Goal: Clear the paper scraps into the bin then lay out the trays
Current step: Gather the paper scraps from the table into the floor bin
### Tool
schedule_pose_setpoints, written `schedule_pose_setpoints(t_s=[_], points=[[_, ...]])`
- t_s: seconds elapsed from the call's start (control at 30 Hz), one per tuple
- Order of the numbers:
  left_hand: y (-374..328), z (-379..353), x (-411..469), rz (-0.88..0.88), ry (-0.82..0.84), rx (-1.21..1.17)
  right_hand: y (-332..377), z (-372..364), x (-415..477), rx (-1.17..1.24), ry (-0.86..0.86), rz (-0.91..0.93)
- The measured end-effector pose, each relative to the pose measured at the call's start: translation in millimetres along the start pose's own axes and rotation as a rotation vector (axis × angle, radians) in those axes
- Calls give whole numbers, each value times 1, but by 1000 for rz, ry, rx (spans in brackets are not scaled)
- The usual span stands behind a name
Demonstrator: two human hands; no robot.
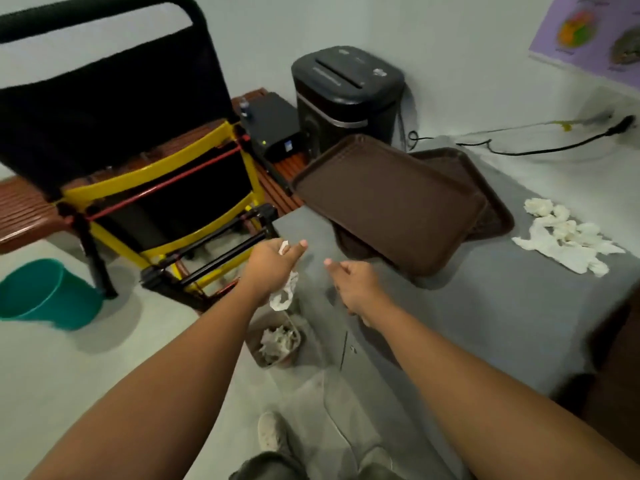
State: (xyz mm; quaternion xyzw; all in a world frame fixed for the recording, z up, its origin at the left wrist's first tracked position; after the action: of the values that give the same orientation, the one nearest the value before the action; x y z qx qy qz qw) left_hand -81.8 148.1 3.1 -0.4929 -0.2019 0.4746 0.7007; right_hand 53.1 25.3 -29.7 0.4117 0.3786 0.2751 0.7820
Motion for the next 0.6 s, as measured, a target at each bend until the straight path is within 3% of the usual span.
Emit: schedule_pose_setpoints(t_s=[0.4,0.6], points=[[211,99,26,397,-189,-181,-41,-198,52,-154,204,-136],[316,73,72,460,-31,-203,-109,-258,108,-112,143,-247]])
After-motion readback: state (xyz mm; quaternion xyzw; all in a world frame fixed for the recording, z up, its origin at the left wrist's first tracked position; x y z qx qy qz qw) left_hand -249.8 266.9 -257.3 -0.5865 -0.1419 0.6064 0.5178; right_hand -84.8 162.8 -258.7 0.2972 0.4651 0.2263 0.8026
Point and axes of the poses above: each hand's wrist, its own x-axis towards the middle knuckle, its own z-axis out of the back of the hand, y = z × x, the point moved 7 cm from there along x, towards the middle knuckle, and after that the axes turned 5 degrees about -z, right-handed, at the moved point
